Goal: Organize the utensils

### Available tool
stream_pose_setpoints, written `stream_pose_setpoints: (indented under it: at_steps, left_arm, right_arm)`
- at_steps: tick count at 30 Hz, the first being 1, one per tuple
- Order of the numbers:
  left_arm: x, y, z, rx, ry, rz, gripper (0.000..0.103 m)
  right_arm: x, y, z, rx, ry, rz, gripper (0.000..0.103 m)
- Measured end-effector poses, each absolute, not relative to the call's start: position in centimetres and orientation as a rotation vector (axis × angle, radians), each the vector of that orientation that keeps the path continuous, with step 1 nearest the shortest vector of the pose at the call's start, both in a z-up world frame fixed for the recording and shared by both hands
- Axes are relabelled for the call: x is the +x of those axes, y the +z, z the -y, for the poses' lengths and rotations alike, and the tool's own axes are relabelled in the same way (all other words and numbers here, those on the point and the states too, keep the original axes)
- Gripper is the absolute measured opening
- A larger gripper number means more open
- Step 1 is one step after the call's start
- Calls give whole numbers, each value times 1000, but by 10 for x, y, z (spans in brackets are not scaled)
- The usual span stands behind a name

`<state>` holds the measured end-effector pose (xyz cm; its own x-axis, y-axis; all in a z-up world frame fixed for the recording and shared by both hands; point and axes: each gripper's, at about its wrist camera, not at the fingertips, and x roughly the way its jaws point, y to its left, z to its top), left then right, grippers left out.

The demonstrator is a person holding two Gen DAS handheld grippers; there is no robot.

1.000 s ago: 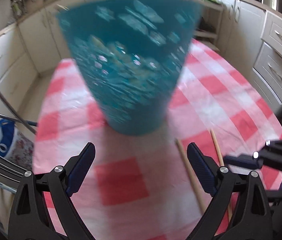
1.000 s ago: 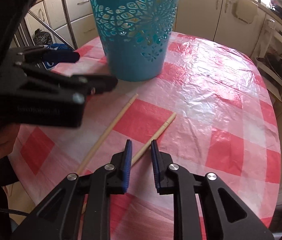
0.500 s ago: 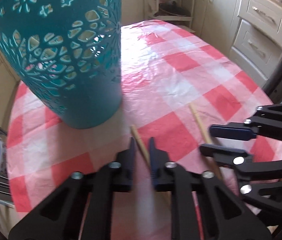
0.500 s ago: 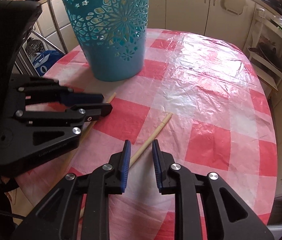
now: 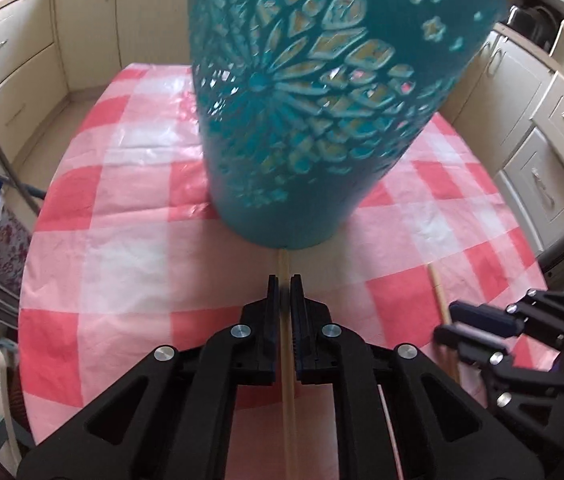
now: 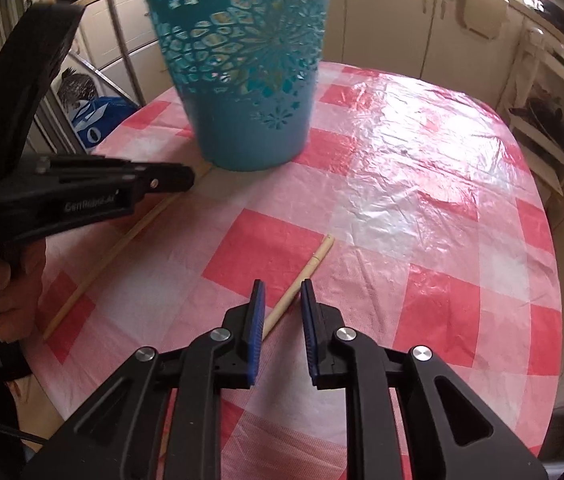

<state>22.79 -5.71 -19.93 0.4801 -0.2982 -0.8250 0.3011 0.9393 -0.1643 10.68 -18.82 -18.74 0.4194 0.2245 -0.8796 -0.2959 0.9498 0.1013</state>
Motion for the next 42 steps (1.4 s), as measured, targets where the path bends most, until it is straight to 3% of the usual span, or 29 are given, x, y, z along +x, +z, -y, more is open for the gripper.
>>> stream_pose_setpoints:
  at_steps: [4, 6, 7, 8, 9, 11, 16, 20, 23, 25, 27, 28, 42]
  left_arm:
    - [225, -198, 65, 78, -359, -1003, 28]
    - [222, -199, 72, 129, -357, -992, 28]
    - [220, -198, 70, 151, -362, -983, 25]
    - [219, -198, 67, 140, -379, -983, 9]
    - [220, -199, 66, 113, -396, -993, 5]
    - [222, -199, 61, 55, -404, -999, 5]
    - [225, -196, 49, -30, -383, -1002, 5]
    - [223, -197, 55, 28, -373, -1027, 11]
    - [221, -197, 61, 87, -378, -1014, 16]
    - [217, -197, 64, 128, -380, -1000, 16]
    - [216, -197, 65, 127, -403, -1002, 5]
    - [216, -197, 66, 125, -415, -1002, 5]
    - [212, -197, 81, 165, -445, -1005, 5]
  right_arm:
    - [112, -188, 188, -44, 306, -1096, 20]
    - [114, -187, 187, -49, 309, -1088, 20]
    - [114, -187, 185, -57, 313, -1085, 15]
    - [114, -187, 183, -72, 328, -1082, 12]
    - [113, -186, 181, -80, 344, -1080, 11]
    - [111, -185, 176, -107, 366, -1071, 6]
    - [112, -181, 177, -125, 351, -1066, 6]
    - [115, -186, 179, -116, 331, -1100, 15]
    - [115, -187, 179, -114, 333, -1105, 15]
    - [115, -188, 177, -116, 333, -1104, 15]
    - [115, -188, 175, -120, 337, -1106, 10]
    - [115, -188, 174, -121, 340, -1109, 6]
    - [115, -188, 171, -131, 328, -1105, 7]
